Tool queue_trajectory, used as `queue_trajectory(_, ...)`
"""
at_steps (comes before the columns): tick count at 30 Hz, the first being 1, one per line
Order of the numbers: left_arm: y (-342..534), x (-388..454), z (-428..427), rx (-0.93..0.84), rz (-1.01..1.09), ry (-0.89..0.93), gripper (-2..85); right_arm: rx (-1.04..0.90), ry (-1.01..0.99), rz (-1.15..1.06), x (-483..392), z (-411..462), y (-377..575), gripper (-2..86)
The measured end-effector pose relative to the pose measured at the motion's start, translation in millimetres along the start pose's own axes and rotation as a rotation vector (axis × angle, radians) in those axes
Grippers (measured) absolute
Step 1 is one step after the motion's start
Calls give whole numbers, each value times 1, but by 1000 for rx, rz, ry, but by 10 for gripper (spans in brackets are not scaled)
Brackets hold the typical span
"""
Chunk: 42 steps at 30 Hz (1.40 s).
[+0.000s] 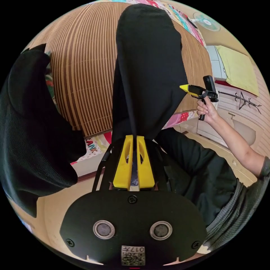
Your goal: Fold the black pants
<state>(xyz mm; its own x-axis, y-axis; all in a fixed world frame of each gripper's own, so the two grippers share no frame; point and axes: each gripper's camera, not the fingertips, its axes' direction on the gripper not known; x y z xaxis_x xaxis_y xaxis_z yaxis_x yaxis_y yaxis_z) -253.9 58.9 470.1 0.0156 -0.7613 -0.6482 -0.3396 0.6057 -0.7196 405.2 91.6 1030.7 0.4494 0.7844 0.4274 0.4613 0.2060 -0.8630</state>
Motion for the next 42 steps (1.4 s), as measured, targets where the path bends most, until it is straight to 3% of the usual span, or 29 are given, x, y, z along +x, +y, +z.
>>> queue_trajectory(6, -1, -25, 50, -32, -170, -31, 27, 6, 268, 98, 31, -3, 8, 28)
queue_trajectory(8, -6, -38, 79, -108, -225, -39, 39, 12, 212, 165, 61, 6, 5, 33)
queue_trajectory(12, 2, -44, 84, -85, -262, -41, 24, -63, 171, 159, 82, 29, 19, 52)
queue_trajectory(17, 10, -25, 64, -81, -153, -44, 11, -206, 38, 72, 74, 65, 60, 28)
queue_trajectory(21, 20, -12, 30, -52, -150, -193, 20, -294, -58, -5, 64, 69, 78, 18)
queue_trajectory(24, 7, -15, 46, -103, -205, -247, 37, -394, 80, 80, 91, 70, 80, 17)
queue_trajectory(26, -1, -21, 65, -148, -214, -284, 43, -653, 269, 234, 118, 93, 85, 21)
queue_trajectory(28, -4, -26, 75, -169, -226, -305, 54, -706, 344, 192, 116, 98, 89, 31)
queue_trajectory(30, -3, -20, 68, -130, -179, -316, 63, -650, 345, 164, 112, 89, 91, 56)
queue_trajectory(35, 13, -21, 49, -23, -164, -282, 64, -239, 100, 277, 127, 34, 96, 127)
queue_trajectory(42, 17, -51, 61, -90, -185, -201, 42, -175, -56, 338, 144, 44, 101, 160)
